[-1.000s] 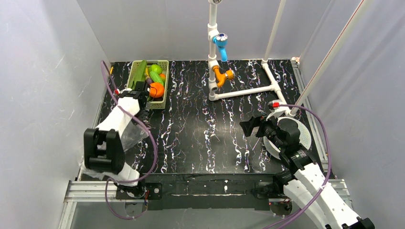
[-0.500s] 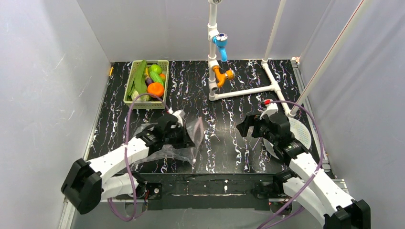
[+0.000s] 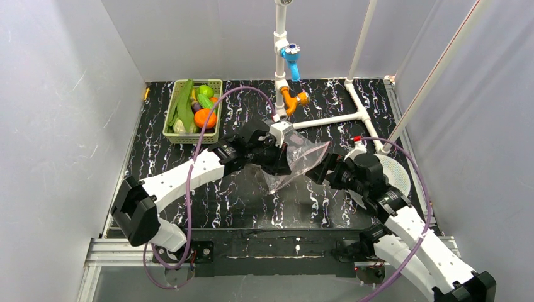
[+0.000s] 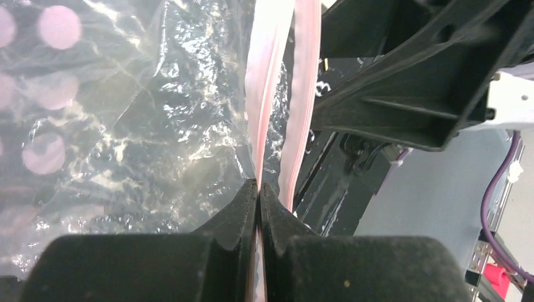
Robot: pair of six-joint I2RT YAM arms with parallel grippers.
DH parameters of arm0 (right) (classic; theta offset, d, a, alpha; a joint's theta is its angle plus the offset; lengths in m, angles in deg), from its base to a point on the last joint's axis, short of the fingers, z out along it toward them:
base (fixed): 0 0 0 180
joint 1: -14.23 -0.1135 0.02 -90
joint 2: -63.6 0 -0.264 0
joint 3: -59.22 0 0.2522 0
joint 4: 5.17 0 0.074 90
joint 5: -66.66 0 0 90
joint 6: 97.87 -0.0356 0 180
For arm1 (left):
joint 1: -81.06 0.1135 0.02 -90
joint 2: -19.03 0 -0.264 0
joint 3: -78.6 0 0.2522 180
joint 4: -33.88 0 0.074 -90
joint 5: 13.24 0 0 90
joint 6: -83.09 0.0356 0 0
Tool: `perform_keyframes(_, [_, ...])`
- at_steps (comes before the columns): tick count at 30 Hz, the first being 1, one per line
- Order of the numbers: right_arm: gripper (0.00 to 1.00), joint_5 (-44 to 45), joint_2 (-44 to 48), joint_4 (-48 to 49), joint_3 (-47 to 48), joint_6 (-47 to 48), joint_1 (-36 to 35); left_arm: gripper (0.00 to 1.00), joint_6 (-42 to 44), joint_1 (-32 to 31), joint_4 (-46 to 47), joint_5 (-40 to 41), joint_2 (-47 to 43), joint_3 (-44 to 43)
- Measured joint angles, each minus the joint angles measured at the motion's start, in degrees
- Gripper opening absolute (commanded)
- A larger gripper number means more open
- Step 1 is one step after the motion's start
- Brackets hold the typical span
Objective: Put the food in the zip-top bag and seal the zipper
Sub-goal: Open the zipper of the food storage bag at the center of the board.
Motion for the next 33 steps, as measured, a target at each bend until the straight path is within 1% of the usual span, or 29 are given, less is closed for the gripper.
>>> perform_keyframes(4, [1.00, 0.28, 0.74, -3.54, 0.94, -4.11, -1.81, 0.00, 0.83, 0.04, -4.17, -0.15, 0.39, -0.52])
perform_keyframes(8, [1.00, 2.14, 0.13, -6.75, 3.58, -9.64, -5.09, 0.00, 1.14, 0.04, -8.87, 0.15, 2.08, -4.83])
perform_keyframes(10, [1.00, 3.78, -1.33, -7.80, 5.77, -12.55, -7.37, 0.00, 1.46, 0.04, -9.49, 0.15, 2.14, -5.44])
perform_keyframes(12, [1.00, 6.10, -2.97, -8.31, 7.69, -14.78, -10.10, 0.00, 2.10, 0.04, -8.37, 0.55, 1.20, -3.85])
perform_keyframes(15, [0.87, 10.75, -5.25, -9.01, 10.25, -17.94, -14.75, 0.00, 2.95, 0.04, -8.17, 2.91, -1.46, 0.07])
perform_keyframes(19, [0.77, 16.31, -9.81, -8.24, 11.61, -21.44, -18.62, 0.00, 3.17, 0.04, -7.72, 4.26, -3.74, 2.14])
perform_keyframes(22, [0.75, 20.50, -16.65, -8.22, 13.73, -23.54, -21.20, 0.00, 3.28, 0.02, -6.95, 4.63, -4.00, 2.16])
perform_keyframes(23, [0.73, 22.08, -18.99, -8.50, 14.80, -24.06, -22.40, 0.00, 3.34, 0.02, -6.82, 4.90, -4.00, 2.16])
perform_keyframes(24, [0.67, 23.74, -20.92, -8.85, 15.82, -24.48, -23.74, 0.00, 3.39, 0.02, -6.80, 5.18, -4.00, 2.16])
perform_keyframes(26, [0.41, 26.88, -23.06, -9.27, 17.31, -25.03, -26.10, 0.00, 3.50, 0.02, -6.69, 5.75, -4.00, 2.19])
perform_keyframes(27, [0.31, 27.91, -23.47, -9.44, 17.70, -25.20, -26.86, 0.00, 3.54, 0.04, -6.67, 5.90, -4.00, 2.21])
perform_keyframes(32, [0.01, 32.37, -23.91, -11.21, 18.71, -27.65, -28.41, 0.00, 3.48, 0.04, -4.83, 6.86, -4.81, 3.58])
perform_keyframes(33, [0.01, 32.79, -23.93, -11.45, 18.86, -27.39, -28.48, 0.00, 3.48, 0.02, -4.72, 7.23, -5.01, 3.74])
